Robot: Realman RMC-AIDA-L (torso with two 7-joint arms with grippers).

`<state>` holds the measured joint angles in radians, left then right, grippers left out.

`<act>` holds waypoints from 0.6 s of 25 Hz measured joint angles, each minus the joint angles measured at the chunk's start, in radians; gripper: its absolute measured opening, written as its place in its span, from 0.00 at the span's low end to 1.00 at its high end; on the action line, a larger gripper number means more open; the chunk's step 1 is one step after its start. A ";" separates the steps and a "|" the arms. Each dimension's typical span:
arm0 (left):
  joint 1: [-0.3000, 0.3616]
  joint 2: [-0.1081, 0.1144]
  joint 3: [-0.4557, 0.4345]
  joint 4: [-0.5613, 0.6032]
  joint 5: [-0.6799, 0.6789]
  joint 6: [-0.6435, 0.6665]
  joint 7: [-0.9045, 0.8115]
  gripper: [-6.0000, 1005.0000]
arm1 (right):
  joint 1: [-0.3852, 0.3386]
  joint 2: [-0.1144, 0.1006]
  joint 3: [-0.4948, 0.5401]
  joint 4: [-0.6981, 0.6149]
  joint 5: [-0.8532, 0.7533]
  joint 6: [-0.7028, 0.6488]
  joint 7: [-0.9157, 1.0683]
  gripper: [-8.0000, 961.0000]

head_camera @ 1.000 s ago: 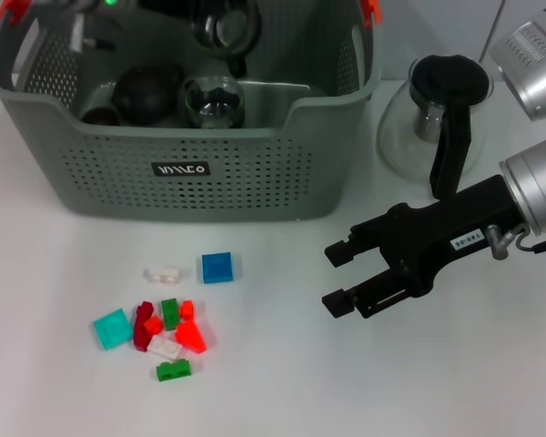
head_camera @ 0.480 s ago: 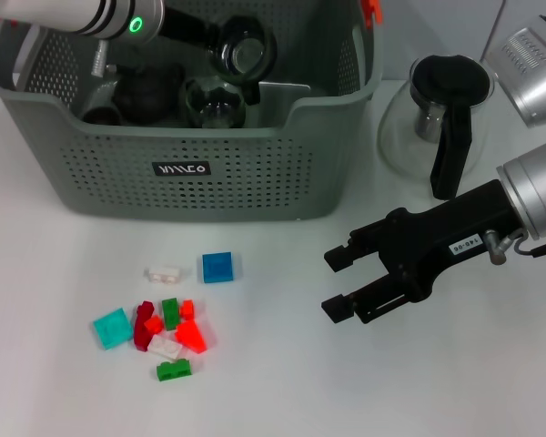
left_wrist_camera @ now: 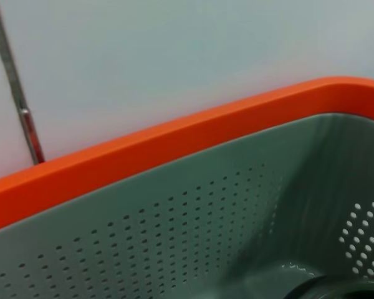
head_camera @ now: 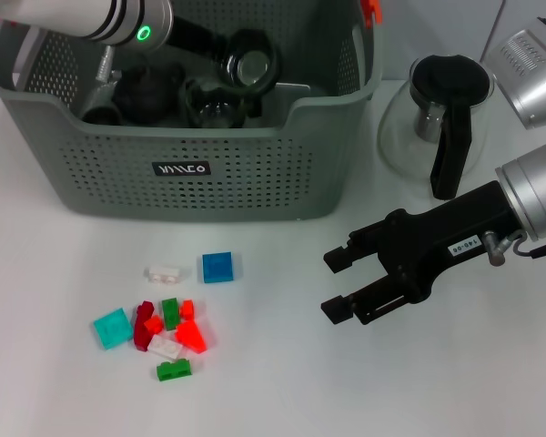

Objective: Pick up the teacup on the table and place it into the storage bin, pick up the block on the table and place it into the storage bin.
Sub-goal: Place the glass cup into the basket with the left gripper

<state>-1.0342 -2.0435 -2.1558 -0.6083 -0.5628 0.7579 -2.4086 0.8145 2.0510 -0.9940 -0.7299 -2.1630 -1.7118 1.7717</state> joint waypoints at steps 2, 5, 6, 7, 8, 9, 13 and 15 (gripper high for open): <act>0.003 0.000 0.011 -0.001 0.000 0.002 -0.001 0.05 | 0.000 0.000 0.000 0.000 0.000 0.000 0.000 0.86; 0.005 0.000 0.015 -0.005 0.000 0.007 -0.002 0.06 | 0.000 0.000 0.000 0.000 0.000 0.000 0.000 0.86; 0.006 0.000 0.015 -0.005 0.000 0.009 -0.001 0.09 | 0.000 0.000 0.000 0.000 0.000 0.000 0.000 0.86; 0.007 0.000 0.015 -0.005 0.000 0.010 -0.001 0.12 | 0.000 0.000 0.000 0.000 0.000 0.000 0.000 0.86; 0.008 0.000 0.015 -0.005 0.000 0.011 0.000 0.15 | 0.000 0.000 0.000 0.000 0.000 0.000 0.000 0.86; 0.008 0.000 0.015 -0.005 0.000 0.011 0.000 0.18 | 0.000 0.000 0.000 0.000 0.000 0.000 0.000 0.86; 0.015 0.007 0.006 -0.026 0.000 0.044 -0.009 0.32 | 0.000 0.000 0.001 -0.001 0.000 0.000 0.000 0.86; 0.027 0.008 0.004 -0.064 0.000 0.076 -0.016 0.42 | 0.001 0.000 0.001 -0.002 0.000 0.000 0.000 0.86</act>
<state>-1.0069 -2.0359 -2.1515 -0.6722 -0.5629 0.8343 -2.4249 0.8153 2.0509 -0.9928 -0.7315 -2.1629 -1.7121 1.7714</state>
